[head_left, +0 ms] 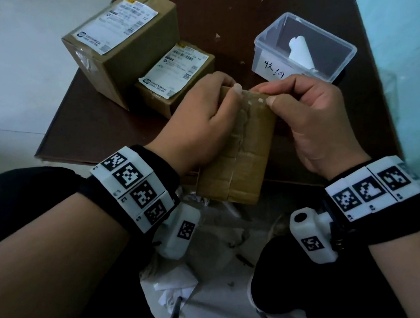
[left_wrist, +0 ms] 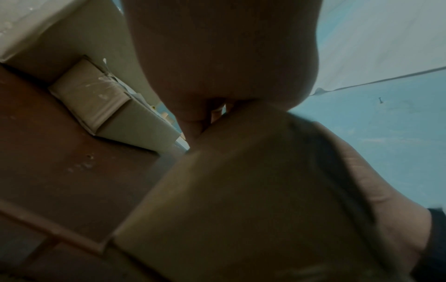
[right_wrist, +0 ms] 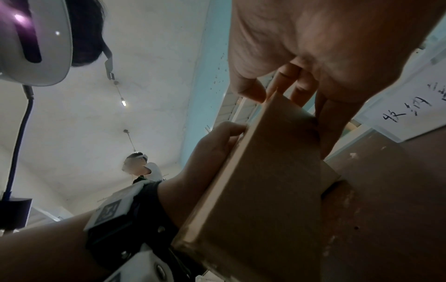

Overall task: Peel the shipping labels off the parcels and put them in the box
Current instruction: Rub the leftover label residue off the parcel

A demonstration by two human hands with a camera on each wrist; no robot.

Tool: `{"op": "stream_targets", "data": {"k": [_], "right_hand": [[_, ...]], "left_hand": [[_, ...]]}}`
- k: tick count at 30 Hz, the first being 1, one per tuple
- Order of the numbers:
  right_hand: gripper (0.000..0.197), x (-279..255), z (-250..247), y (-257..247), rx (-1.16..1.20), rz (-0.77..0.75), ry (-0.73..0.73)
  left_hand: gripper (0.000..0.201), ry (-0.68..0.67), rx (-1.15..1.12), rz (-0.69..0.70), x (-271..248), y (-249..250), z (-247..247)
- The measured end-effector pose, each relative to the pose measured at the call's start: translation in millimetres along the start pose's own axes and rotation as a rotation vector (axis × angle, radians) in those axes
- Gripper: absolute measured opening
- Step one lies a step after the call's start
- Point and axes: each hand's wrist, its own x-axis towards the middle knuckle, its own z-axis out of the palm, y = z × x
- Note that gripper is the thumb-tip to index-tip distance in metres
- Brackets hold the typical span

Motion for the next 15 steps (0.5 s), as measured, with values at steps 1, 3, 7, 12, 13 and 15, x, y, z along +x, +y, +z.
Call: {"op": "stream_targets", "data": {"k": [1, 3, 7, 12, 13, 15], "right_hand": [[0.009, -0.1, 0.6, 0.4, -0.019, -0.011, 0.006], [0.01, 0.1, 1.4, 1.5, -0.036, -0.018, 0.013], [0.012, 1.0, 0.1, 1.9, -0.015, 0.009, 0.008], [0.015, 1.0, -0.6, 0.1, 0.055, 0.056, -0.011], [0.015, 1.2, -0.7, 0.0, 0.074, 0.064, -0.017], [0.014, 1.3, 0.3, 0.7, 0.109, 0.074, -0.025]], "left_hand": [[0.027, 0.002, -0.001, -0.005, -0.2, 0.8, -0.2], [0.029, -0.003, -0.01, -0.027, -1.0, 3.0, -0.7], [0.036, -0.018, -0.029, -0.04, -2.0, 6.2, -1.3], [0.032, -0.006, -0.048, -0.05, -1.1, 5.7, -2.5], [0.032, -0.003, -0.044, -0.048, -1.3, 5.7, -2.9], [0.032, -0.002, -0.035, -0.038, -1.7, 4.8, -4.0]]}}
